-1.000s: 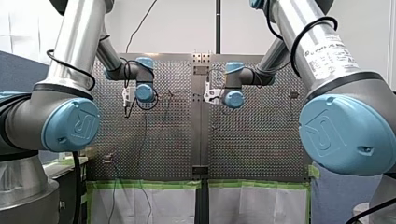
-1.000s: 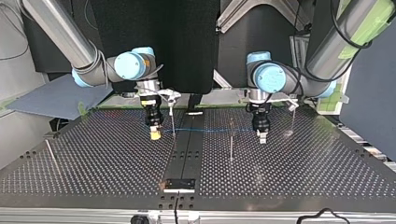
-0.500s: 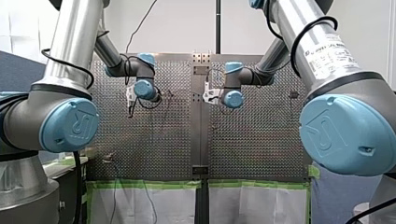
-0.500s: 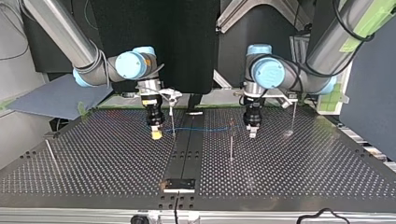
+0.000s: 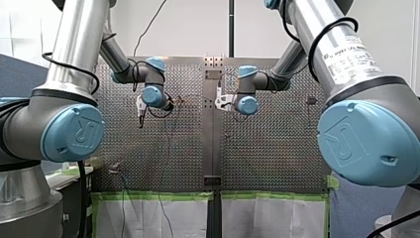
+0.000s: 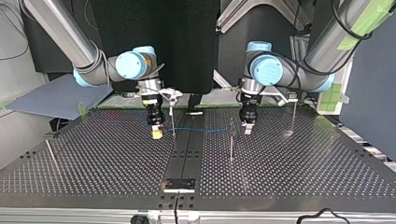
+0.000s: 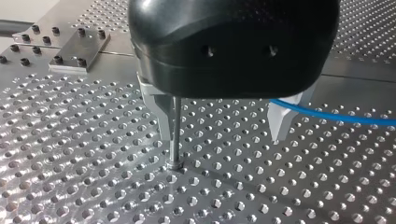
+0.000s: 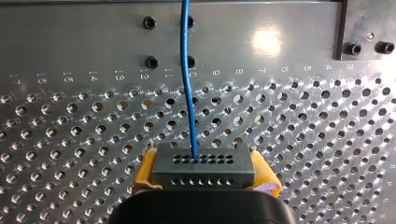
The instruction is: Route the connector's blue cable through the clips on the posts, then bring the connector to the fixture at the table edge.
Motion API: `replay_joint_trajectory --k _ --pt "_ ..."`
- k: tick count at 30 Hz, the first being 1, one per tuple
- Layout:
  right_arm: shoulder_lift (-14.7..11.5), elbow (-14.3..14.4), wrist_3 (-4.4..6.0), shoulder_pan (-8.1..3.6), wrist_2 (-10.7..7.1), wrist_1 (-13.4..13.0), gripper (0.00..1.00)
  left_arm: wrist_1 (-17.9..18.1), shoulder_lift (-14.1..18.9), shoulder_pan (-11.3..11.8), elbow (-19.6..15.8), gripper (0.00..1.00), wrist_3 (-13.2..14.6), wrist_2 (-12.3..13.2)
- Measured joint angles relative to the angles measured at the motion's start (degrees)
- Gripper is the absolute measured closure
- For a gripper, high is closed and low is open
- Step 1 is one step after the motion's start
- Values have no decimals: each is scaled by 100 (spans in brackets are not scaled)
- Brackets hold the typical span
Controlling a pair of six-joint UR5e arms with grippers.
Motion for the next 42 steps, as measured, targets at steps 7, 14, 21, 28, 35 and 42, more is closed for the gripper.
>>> replay_joint_trajectory --k 7,14,21,28,35,42 --pt "0 -1 -3 0 0 11 100 97 40 0 -130 2 -125 12" --pt "0 -1 -3 0 0 17 100 213 284 -14 -413 2 -399 36" --pt "0 -1 -10 0 0 30 100 227 385 -43 -741 2 -743 314" --pt "0 -1 -21 0 0 67 100 254 501 -27 -817 2 -833 462" --pt "0 -1 -23 3 0 70 100 274 817 22 -819 2 -745 368" --pt "0 -1 -24 23 0 83 100 299 924 -18 -819 2 -574 230"
